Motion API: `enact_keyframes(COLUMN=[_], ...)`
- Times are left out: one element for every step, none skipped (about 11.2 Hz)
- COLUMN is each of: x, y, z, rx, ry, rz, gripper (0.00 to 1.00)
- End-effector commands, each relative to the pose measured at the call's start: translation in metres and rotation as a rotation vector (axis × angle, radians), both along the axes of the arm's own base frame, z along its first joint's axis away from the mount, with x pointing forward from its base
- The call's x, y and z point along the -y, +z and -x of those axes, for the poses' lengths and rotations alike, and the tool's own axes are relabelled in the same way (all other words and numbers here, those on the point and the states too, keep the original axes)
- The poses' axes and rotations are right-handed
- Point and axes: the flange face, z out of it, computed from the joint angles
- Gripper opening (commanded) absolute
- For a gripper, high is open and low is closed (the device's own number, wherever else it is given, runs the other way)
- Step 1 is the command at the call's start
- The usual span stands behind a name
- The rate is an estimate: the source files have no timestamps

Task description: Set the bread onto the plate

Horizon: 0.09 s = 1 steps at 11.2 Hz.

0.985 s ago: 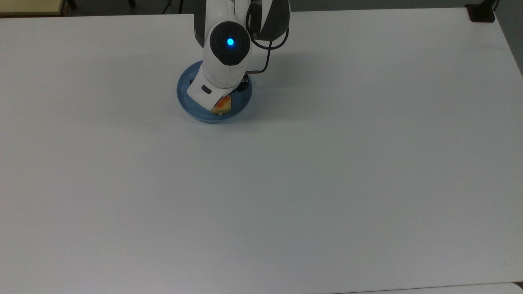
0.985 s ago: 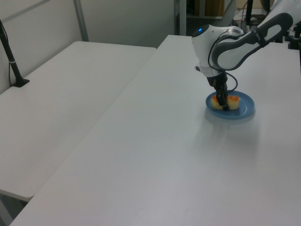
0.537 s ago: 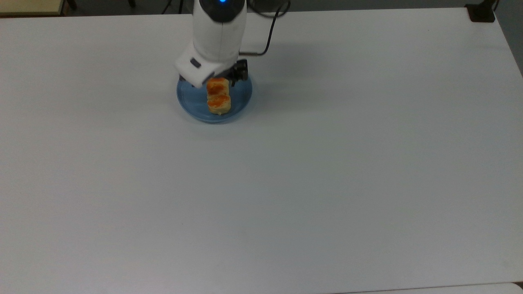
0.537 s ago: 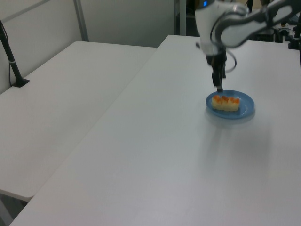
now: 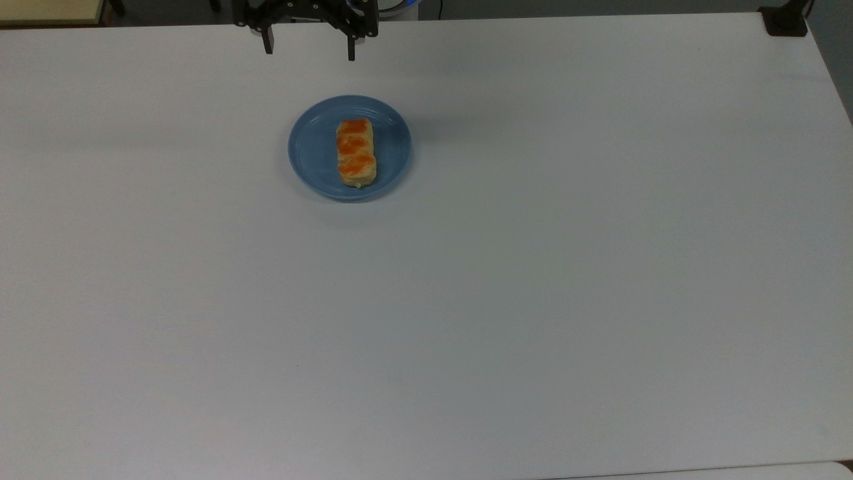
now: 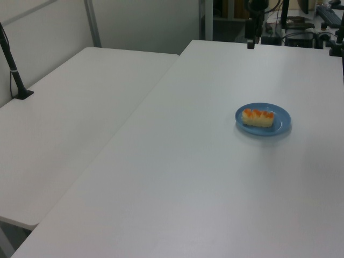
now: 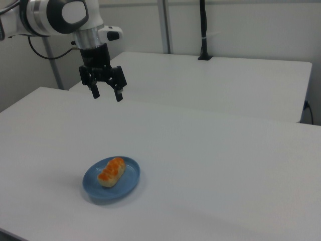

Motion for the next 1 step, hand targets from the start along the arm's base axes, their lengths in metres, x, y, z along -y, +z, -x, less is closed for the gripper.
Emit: enact_keyframes(x=[0.0056], y=[-0.0023], z=[-0.0035], rx=[-0.011], ry=[-0.034], rz=[-0.016], gripper=[1.0])
